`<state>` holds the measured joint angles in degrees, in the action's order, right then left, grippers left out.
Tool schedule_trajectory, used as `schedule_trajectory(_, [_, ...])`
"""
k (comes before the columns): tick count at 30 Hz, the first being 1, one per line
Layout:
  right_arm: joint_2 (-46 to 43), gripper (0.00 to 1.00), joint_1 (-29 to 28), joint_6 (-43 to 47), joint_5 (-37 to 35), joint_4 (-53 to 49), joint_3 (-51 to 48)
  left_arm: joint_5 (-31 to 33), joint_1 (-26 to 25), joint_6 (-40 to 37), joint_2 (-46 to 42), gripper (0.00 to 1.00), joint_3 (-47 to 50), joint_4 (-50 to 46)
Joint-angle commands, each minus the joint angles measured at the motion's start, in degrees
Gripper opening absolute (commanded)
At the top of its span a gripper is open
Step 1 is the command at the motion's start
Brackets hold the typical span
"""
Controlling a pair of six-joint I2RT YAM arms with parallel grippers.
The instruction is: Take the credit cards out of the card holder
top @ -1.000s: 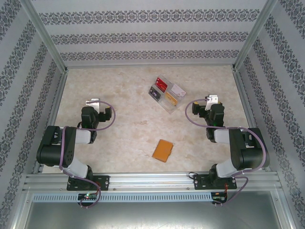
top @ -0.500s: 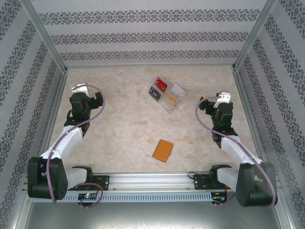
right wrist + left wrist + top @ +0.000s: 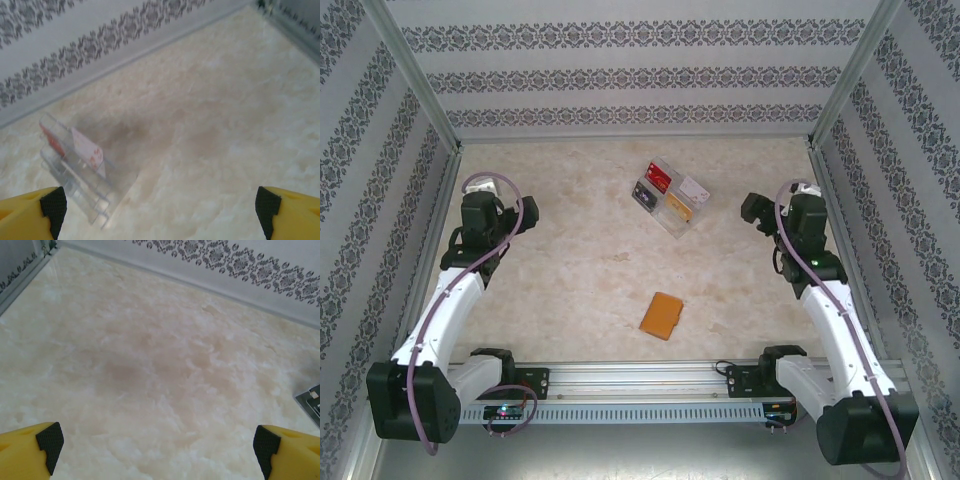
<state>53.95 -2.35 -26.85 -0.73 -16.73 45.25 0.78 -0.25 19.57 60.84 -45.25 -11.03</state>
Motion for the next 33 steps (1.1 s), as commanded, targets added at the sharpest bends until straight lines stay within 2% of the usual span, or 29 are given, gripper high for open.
schedule_trajectory(1, [1.29,0.98,-4.45,-2.03,3.12,-10.21,1.65,-2.12,0.42,1.39,0.95,0.99,-3.06,-4.40])
schedule_trajectory(5, [3.80,0.98,-13.20,-4.94,2.50,-12.67,1.80,-3.83,0.43,1.02,2.56,0.99,-3.96,-5.32])
schedule_trajectory(7, [6.86,0.97,-19.84,-6.48,1.47,-14.45,2.11,-4.33,0.41,0.65,2.89,0.99,-4.05,-5.23])
schedule_trajectory(12, [15.19,0.82,-34.91,-9.30,-2.18,-17.85,2.64,-4.35,0.42,0.19,3.27,0.99,-3.84,-4.91])
schedule_trajectory(15, [20.12,0.78,-40.07,-10.28,-2.86,-19.35,2.80,-5.23,0.42,0.11,3.27,0.99,-3.52,-4.39])
schedule_trajectory(22, [31.12,0.71,-46.22,-10.85,-4.85,-19.39,5.04,-5.47,0.41,0.35,3.50,0.99,-3.28,-4.10])
schedule_trajectory(26, [35.15,0.69,-46.93,-10.35,-4.15,-18.26,5.53,-5.91,0.37,1.41,3.80,0.99,-3.55,-4.29])
schedule_trajectory(33, [41.68,0.68,-45.52,-8.72,-7.58,-15.73,7.04,-9.75,0.39,2.22,6.40,0.99,-5.16,-5.57])
